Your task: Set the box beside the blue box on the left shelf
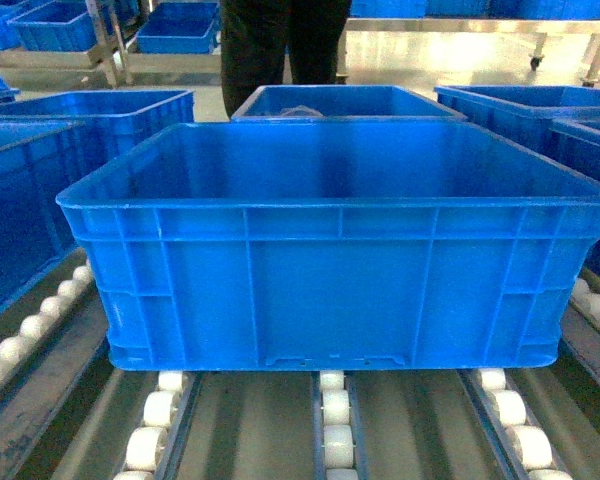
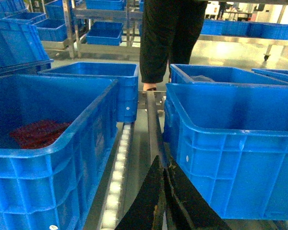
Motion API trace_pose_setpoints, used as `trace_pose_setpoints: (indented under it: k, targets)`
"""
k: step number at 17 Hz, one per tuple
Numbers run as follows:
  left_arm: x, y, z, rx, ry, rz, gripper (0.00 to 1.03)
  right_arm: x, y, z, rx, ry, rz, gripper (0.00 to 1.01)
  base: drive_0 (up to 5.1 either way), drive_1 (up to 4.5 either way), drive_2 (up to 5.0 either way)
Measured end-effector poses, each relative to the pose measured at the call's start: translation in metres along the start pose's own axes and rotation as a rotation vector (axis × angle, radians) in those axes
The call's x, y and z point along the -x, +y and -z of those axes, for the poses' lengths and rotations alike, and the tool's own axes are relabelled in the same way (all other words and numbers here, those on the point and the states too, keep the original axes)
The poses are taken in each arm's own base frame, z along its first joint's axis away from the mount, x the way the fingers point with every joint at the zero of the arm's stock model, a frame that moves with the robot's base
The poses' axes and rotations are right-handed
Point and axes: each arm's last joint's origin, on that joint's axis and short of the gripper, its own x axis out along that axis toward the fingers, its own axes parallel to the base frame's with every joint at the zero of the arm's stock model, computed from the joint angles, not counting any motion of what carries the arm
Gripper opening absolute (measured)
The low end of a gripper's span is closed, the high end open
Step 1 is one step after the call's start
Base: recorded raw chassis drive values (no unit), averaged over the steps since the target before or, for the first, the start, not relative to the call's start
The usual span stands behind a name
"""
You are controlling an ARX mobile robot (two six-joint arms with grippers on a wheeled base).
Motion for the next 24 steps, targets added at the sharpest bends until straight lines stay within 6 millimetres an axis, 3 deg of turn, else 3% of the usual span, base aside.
trace_pose_setpoints:
  k: [10, 11, 16, 17, 23, 24]
  targets:
    - [0.023, 0.000, 0.007, -0.001, 0.057, 0.001, 0.01, 0.019, 0.000, 0.002, 0.000, 0.016, 0.001, 0.01, 0.0, 0.00, 0.0]
    - [0.025, 0.000, 0.001, -0.001, -0.008, -0.002, 0.01, 0.026, 0.000, 0.005, 0.000, 0.033, 0.000, 0.01, 0.0, 0.00, 0.0]
    - [0.025, 0.000, 0.004, -0.003, 0.017, 0.000, 0.01, 0.027, 0.000, 0.003, 0.000, 0.010, -0.001, 0.01, 0.0, 0.00, 0.0]
    - [0.025, 0.000, 0.004, -0.003, 0.017, 0.000, 0.11, 0.027, 0.000, 0.003, 0.001, 0.010, -0.001, 0.07, 0.0, 0.00, 0.0]
    - [0.025, 0.000, 0.004, -0.003, 0.017, 0.000, 0.93, 0.027, 0.000, 0.003, 0.001, 0.010, -0.001, 0.90, 0.0, 0.00, 0.0]
    - [0.025, 0.000, 0.004, -0.004, 0.016, 0.000, 0.99, 0.027, 0.000, 0.003, 0.000, 0.010, -0.001, 1.00, 0.0, 0.00, 0.0]
